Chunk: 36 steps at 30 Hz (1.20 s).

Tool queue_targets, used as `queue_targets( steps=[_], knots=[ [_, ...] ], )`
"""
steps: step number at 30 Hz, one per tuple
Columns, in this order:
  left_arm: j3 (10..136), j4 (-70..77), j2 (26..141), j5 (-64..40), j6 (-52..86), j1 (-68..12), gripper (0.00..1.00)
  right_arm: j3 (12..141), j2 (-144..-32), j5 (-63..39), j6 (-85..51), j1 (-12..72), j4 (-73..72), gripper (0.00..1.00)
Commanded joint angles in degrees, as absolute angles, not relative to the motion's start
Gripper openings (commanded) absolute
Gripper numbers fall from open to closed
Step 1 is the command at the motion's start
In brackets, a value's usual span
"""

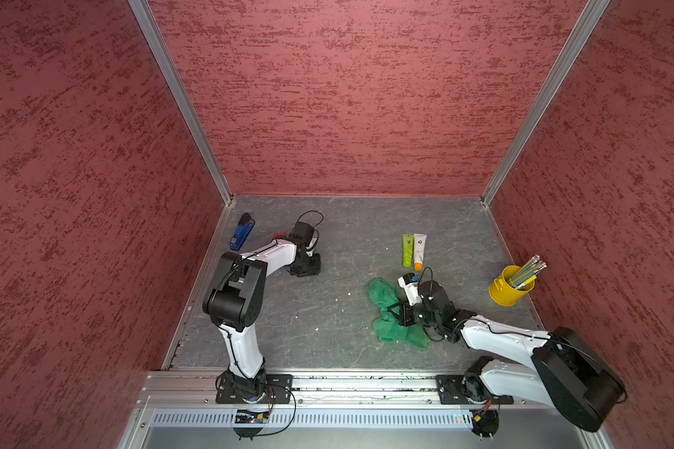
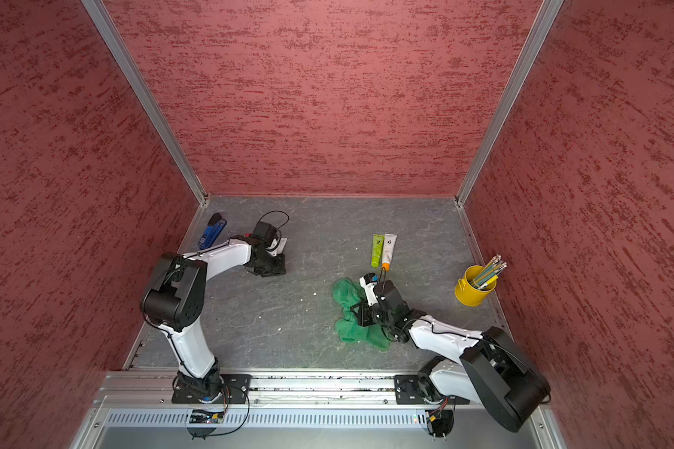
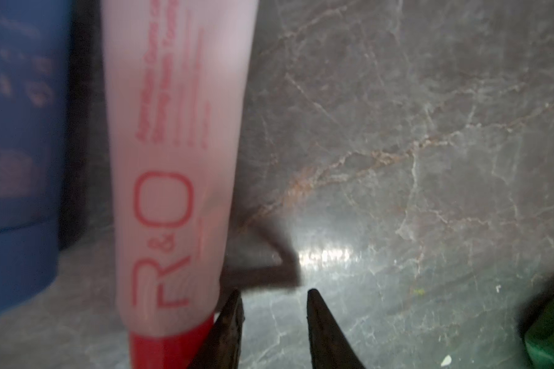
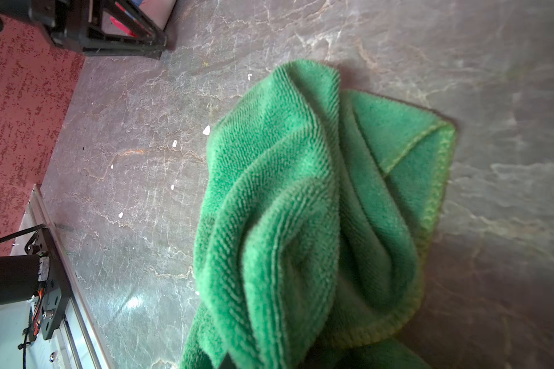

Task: Wipe the surface of the toothpaste tube
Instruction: Adjust the toothpaste at the center of the board.

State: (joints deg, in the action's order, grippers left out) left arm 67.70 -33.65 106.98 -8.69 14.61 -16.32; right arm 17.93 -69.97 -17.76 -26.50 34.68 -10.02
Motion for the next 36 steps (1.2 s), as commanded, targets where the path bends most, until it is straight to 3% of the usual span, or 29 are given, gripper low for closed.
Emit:
queue_targets(
  steps=[1, 31, 36],
  knots=[
    [70.7, -32.7, 108.7, -8.4, 14.2, -16.0, 0.38, 18.5, -70.3, -17.1, -25.5, 35.2, -10.1, 0.0],
    [82.0, -34.0, 117.0, -4.6, 12.4, -14.9, 0.59, 18.8, -70.5, -16.9, -25.4, 35.6, -10.1, 0.0],
    [81.4, -32.9, 113.5, -4.5, 12.0, -17.4, 0.62, 18.6, -70.4, -16.9, -25.7, 35.8, -9.8, 0.0]
  ],
)
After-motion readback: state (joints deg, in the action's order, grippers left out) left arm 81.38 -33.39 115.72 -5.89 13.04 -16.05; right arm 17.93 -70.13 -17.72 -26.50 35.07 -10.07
